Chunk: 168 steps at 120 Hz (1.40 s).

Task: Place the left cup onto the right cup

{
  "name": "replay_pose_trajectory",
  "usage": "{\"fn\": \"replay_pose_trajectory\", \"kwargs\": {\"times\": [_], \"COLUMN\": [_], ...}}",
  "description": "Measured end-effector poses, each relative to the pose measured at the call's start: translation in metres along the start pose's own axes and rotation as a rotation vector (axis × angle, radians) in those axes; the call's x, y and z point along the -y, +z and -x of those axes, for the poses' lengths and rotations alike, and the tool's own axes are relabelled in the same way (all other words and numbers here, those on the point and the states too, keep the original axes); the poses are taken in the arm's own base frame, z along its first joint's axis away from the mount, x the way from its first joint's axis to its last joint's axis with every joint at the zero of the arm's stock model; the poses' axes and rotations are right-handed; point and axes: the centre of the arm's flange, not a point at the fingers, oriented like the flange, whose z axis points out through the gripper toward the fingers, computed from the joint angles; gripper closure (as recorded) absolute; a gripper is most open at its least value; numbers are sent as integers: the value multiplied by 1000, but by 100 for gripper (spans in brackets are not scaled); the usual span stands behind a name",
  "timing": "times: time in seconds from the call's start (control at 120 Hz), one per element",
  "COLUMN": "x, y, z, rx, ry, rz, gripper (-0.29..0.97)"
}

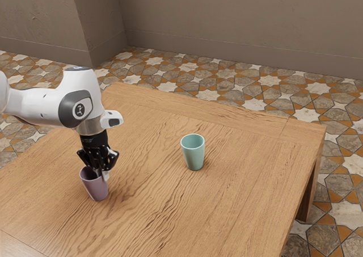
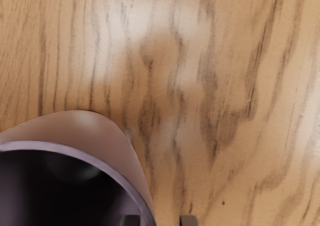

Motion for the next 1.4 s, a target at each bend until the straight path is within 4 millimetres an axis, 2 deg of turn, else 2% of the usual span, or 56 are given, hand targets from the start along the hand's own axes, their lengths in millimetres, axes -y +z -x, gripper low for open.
{"fn": "replay_pose_trajectory", "kwargs": {"times": [0.383,0.733,0.9,1.242,1.4], "x": [0,1,-1,-11,-24], "y": [3,3,-3,-50,-70], "z": [0,0,2,16,17], "rx": [6,6,-3,-79,-104], "ry": [-14,-38,-43,-28,-8], "rz": [-4,-6,-6,-14,-17], "gripper": [79,79,79,79,79]}}
